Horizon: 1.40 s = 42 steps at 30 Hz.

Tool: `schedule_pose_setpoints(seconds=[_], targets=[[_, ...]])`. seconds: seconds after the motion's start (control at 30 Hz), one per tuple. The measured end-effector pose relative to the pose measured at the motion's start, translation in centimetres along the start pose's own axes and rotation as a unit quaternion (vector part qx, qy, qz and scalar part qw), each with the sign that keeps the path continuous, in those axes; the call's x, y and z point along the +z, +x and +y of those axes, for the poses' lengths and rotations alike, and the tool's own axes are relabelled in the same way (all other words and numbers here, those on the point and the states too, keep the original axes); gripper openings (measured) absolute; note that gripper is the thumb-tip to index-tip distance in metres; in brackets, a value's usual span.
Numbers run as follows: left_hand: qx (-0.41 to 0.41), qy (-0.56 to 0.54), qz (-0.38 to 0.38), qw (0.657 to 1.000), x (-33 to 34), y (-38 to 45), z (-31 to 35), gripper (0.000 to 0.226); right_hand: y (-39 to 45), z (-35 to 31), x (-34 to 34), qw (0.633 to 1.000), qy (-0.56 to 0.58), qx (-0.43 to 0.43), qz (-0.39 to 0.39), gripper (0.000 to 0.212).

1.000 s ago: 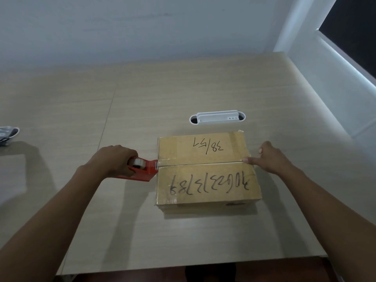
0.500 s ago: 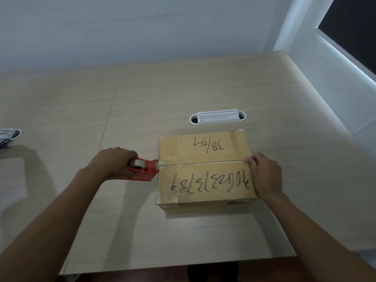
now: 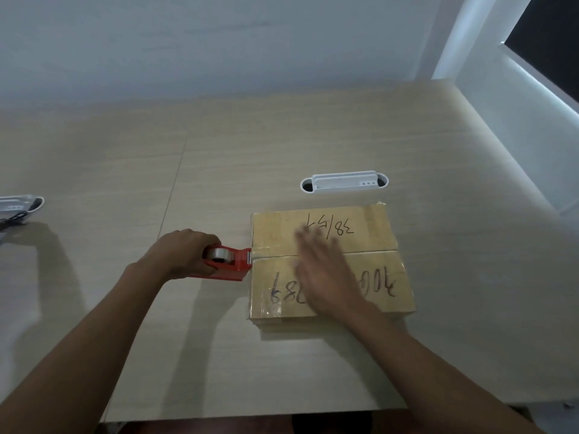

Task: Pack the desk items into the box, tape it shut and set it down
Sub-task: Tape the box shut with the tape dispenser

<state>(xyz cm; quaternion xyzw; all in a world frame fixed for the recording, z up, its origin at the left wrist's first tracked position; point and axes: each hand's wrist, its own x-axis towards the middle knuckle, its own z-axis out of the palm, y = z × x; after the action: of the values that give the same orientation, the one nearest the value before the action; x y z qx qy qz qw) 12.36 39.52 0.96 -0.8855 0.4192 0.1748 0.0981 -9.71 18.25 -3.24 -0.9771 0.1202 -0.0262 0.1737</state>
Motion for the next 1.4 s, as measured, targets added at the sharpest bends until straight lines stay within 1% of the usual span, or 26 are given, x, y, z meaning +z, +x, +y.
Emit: schedule_pose_setpoints(seconds=[0.07,0.13,0.27,0.63,0.87,1.13,1.4], targets=[[0.004,-0.021,0.004,1.0,0.2,-0.1,-0.2,0.038,1.3,-2.7,2.0,0.995,-0.008,-0.083,-0.052,0.061],[0.004,-0.046,0.007,0.999,0.6,-0.1,-0.5,0.04,2.0,-3.9,4.1,0.992,-0.023,-0.11,-0.065,0.061],[0.013,-0.077,0.019,0.997,1.4,-0.2,-0.9,0.042,1.9,-3.8,5.7,0.993,-0.042,-0.101,-0.046,0.065],[0.033,-0.135,0.027,0.99,3.0,-0.2,-1.9,0.048,1.7,-3.9,5.7,0.993,-0.026,-0.106,-0.053,0.067],[0.024,-0.18,0.037,0.983,4.9,-0.3,-2.5,0.053,1.8,-4.0,6.0,0.993,-0.028,-0.105,-0.048,0.067],[0.014,-0.226,0.106,0.968,6.8,-1.7,-1.7,0.059,1.8,-4.2,6.3,0.994,-0.03,-0.095,-0.048,0.067],[0.007,-0.248,0.171,0.954,7.5,-2.8,-0.9,0.057,1.8,-4.6,5.9,0.994,-0.026,-0.084,-0.062,0.067]])
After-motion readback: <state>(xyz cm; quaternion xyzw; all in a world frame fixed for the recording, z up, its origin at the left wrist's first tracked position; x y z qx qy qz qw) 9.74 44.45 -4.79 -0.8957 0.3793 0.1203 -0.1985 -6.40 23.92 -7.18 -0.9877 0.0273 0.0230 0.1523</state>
